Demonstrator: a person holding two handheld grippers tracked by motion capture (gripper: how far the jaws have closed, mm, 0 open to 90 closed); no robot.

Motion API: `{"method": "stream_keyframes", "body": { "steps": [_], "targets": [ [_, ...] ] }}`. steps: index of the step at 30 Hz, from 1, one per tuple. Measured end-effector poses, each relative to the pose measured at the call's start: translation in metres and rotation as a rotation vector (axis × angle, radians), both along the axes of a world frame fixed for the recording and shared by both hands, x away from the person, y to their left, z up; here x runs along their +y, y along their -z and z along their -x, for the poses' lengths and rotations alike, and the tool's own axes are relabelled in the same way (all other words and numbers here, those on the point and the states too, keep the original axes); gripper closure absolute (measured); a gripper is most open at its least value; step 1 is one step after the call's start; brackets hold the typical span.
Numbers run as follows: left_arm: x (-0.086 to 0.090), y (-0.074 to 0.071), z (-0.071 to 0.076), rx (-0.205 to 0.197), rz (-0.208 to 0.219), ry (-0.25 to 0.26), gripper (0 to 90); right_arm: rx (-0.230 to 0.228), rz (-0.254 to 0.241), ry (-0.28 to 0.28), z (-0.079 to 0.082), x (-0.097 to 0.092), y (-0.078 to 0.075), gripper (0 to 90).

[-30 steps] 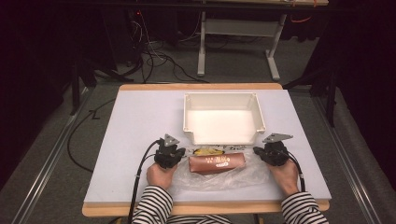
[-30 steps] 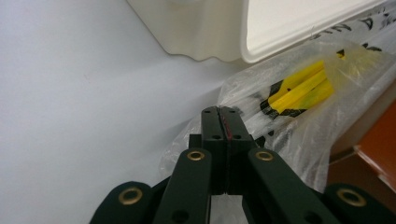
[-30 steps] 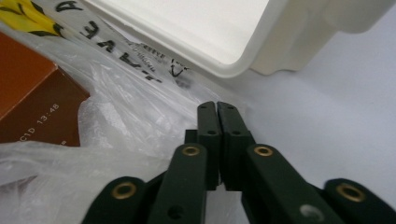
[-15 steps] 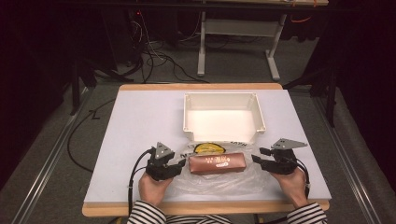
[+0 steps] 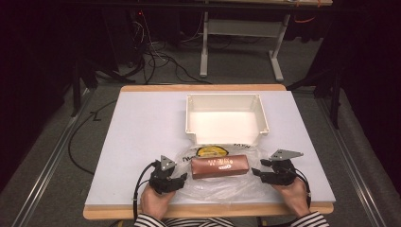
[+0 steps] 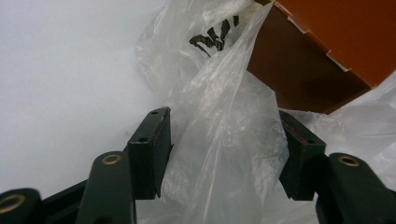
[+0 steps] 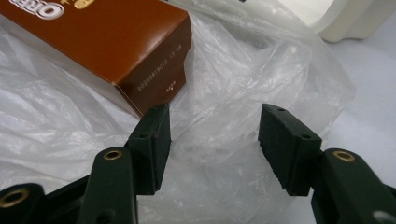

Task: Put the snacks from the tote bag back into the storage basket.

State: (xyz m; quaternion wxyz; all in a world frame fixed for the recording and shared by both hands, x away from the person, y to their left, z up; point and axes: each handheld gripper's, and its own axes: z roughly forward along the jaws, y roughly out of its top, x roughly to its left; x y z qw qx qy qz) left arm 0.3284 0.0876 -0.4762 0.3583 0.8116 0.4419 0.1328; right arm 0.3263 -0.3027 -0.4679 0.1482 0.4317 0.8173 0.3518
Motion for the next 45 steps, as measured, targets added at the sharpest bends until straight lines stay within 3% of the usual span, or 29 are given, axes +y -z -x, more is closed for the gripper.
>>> {"method": "stream_keyframes", "body": {
  "steps": [4, 8, 11, 14, 16, 18, 20, 22, 23, 25, 28, 32, 35, 38, 45],
  "targets": [
    [-0.003, -0.001, -0.001, -0.019, -0.060, 0.009, 48.5, -0.001, 0.039, -0.010, -0.001, 0.001, 0.005, 49.5],
    [-0.004, -0.001, 0.000, -0.025, -0.071, 0.002, 54.0, -0.038, 0.070, -0.027, 0.001, 0.004, 0.007, 56.6],
    [-0.003, -0.002, -0.001, -0.026, -0.077, 0.020, 65.4, -0.033, 0.084, -0.052, 0.002, 0.006, 0.006, 66.8],
    [-0.002, -0.006, -0.005, -0.018, -0.115, 0.064, 81.4, -0.038, 0.108, -0.074, 0.001, 0.009, 0.004, 78.5],
    [0.001, -0.007, -0.008, -0.019, -0.120, 0.067, 86.3, -0.049, 0.122, -0.077, 0.001, 0.009, 0.004, 83.5],
    [0.008, -0.008, -0.011, -0.045, -0.123, 0.041, 88.3, -0.065, 0.144, -0.061, 0.001, 0.005, 0.004, 86.4],
    [0.015, -0.010, -0.015, -0.060, -0.095, 0.024, 89.0, -0.074, 0.146, -0.033, 0.001, -0.004, 0.003, 87.8],
    [0.013, -0.011, -0.018, -0.085, -0.124, 0.030, 89.1, -0.076, 0.129, -0.024, 0.000, -0.010, 0.003, 88.1],
    [0.011, -0.011, -0.020, -0.099, -0.148, 0.031, 89.2, -0.081, 0.143, -0.024, 0.000, -0.010, 0.003, 88.1],
    [0.010, -0.010, -0.024, -0.104, -0.155, 0.028, 89.3, -0.088, 0.168, -0.020, -0.001, -0.010, 0.004, 88.3],
    [0.014, -0.003, -0.034, -0.080, -0.110, 0.012, 89.2, -0.092, 0.140, -0.006, -0.004, -0.015, 0.006, 88.2],
    [0.015, -0.001, -0.035, -0.062, -0.059, 0.004, 88.2, -0.086, 0.134, 0.007, -0.004, -0.015, 0.006, 86.6],
    [0.022, -0.006, -0.031, -0.072, 0.000, 0.005, 80.3, -0.080, 0.105, 0.027, -0.003, -0.016, 0.005, 76.7],
    [0.027, -0.014, -0.027, -0.085, 0.070, -0.006, 68.7, -0.078, 0.046, 0.033, -0.001, -0.018, 0.002, 68.3],
    [0.028, -0.029, -0.020, -0.128, 0.154, -0.028, 55.6, -0.117, -0.049, 0.030, 0.004, -0.015, -0.016, 56.7]
  ]
}}
